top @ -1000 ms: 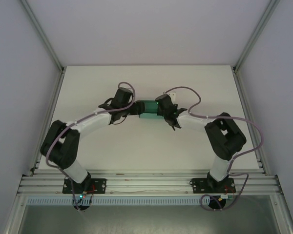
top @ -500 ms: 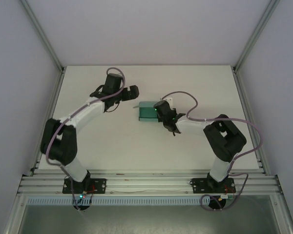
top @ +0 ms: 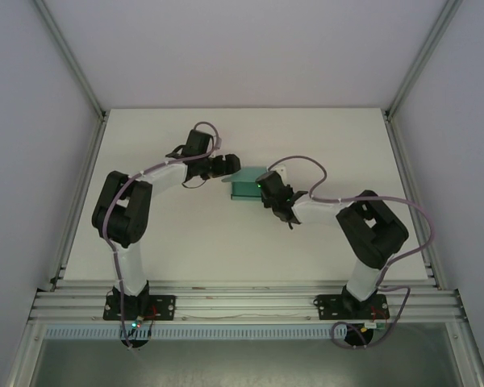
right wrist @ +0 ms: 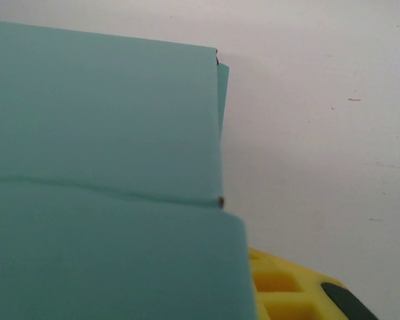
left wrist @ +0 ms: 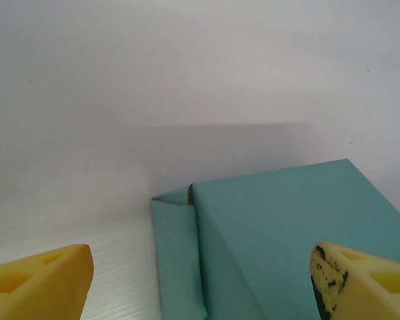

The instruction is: Assemble paper box

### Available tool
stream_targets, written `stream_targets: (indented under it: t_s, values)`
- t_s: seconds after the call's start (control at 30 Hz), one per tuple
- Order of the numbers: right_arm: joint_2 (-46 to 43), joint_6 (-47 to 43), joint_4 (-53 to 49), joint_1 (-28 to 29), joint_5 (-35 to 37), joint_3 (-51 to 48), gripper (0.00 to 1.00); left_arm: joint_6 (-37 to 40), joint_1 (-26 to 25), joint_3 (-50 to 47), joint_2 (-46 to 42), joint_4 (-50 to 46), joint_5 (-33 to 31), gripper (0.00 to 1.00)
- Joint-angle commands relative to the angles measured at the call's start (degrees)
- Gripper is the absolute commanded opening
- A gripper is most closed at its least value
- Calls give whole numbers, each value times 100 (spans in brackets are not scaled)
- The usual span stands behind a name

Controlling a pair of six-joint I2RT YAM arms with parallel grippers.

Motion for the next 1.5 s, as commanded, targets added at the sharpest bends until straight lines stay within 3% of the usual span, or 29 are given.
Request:
stream_targets:
  t_s: [0.0,0.17,0.27,0.53,0.7,0.8,1.0,1.17,1.47]
  values:
    - [-303,-115,-110,42,-97,-204,28,-14,-39,-103,168,339,215,80]
    - [-787,-27,-223,42,-159,-465,36,-157,-47,-329,303,647,512,75]
    - [-1067,42,-318,42,-310,-582,46,-226,-86,-568,310,887,558,69]
    - [-2323,200,-304,38,-1032,-1188,64,-225,-162,-881,423,1055,458,66]
    - [-2964,467,-378,21,-734,-1260,81,-238,-177,-949,478,1205,554,63]
    - [-3049,764,-414,-116,-500,-1224,98,-318,-172,-1044,502,1454,717,59]
    - [-2819,1656,-331,-765,-989,-1251,100,-748,-47,-1384,549,2196,1114,39]
    - [-2599,1839,-46,-1068,-1596,-1358,100,-879,65,-1611,530,2457,1185,27]
    - [-1957,2221,789,-1402,-2868,-1273,100,-1262,276,-2006,585,3194,1560,22]
